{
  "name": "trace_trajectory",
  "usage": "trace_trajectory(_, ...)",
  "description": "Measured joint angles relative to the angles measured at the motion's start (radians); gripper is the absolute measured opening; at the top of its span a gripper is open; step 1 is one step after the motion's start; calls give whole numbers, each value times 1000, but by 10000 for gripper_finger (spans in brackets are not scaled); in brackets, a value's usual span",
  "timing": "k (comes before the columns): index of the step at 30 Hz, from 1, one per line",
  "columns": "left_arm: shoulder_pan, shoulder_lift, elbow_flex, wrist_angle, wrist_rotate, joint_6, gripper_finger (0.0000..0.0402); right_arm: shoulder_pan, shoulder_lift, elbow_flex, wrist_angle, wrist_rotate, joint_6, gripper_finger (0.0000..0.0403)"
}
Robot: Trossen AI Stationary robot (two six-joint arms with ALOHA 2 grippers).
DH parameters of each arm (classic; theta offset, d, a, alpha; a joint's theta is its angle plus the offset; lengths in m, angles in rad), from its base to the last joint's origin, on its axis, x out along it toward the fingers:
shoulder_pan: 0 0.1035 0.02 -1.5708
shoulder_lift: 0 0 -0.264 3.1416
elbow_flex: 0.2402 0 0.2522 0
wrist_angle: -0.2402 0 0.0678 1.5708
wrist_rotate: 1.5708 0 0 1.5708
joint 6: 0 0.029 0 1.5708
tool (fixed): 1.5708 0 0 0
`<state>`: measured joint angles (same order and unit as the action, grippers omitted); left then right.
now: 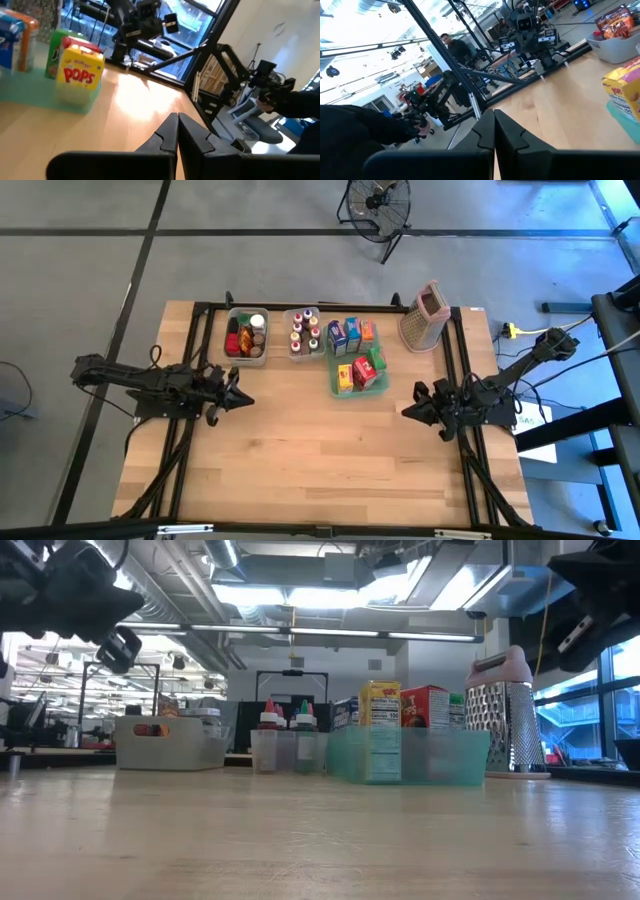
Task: Pick & Place Kitchen Items
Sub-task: Return to Home Position
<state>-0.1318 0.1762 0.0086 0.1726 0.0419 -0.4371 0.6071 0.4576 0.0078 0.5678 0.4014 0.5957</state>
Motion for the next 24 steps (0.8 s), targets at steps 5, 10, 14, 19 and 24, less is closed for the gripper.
trace_trajectory(5, 0, -19, 0, -46, -5, 2, 3, 0, 0, 0, -25, 12, -5, 0)
trace_trajectory(10, 0, -18, 0, -72, -20, 2, 1, 0, 0, 1, -68, 18, -6, 0)
trace_trajectory(14, 0, -18, 0, -79, -51, 0, 3, 0, 0, 1, -74, 10, -57, 0)
trace_trajectory(19, 1, -18, 0, -114, -148, -21, 1, 0, 0, 2, -70, 6, -117, 0)
trace_trajectory(24, 1, -3, 0, -138, -192, -74, 8, 0, 0, 2, -70, 7, -139, 0)
